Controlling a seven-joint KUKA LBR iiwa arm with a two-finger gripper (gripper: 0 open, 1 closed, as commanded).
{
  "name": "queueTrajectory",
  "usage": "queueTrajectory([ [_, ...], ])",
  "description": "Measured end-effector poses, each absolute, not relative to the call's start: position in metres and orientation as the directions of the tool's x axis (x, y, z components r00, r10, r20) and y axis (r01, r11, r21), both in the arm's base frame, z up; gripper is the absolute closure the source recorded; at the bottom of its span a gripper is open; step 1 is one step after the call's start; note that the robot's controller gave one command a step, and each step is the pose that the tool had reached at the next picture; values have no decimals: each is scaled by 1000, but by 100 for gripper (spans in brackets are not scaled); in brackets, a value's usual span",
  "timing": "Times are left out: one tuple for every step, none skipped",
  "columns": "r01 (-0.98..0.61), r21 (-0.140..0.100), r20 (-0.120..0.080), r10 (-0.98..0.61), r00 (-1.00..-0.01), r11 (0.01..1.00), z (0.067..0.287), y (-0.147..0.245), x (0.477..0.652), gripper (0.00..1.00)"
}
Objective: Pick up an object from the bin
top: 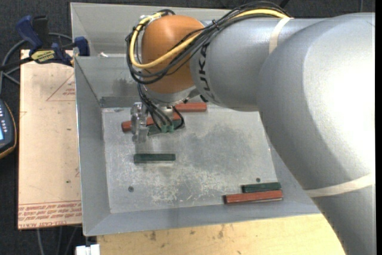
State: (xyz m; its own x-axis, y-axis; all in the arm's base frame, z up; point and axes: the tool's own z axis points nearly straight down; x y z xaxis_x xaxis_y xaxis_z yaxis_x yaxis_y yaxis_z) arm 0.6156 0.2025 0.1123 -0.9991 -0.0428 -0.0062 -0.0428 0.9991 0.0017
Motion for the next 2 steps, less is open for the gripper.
queueTrajectory([
  [-231,2,-6,-231,-973,973,123,243,647,100],
  [-229,2,-4,-229,-973,973,122,242,647,0],
])
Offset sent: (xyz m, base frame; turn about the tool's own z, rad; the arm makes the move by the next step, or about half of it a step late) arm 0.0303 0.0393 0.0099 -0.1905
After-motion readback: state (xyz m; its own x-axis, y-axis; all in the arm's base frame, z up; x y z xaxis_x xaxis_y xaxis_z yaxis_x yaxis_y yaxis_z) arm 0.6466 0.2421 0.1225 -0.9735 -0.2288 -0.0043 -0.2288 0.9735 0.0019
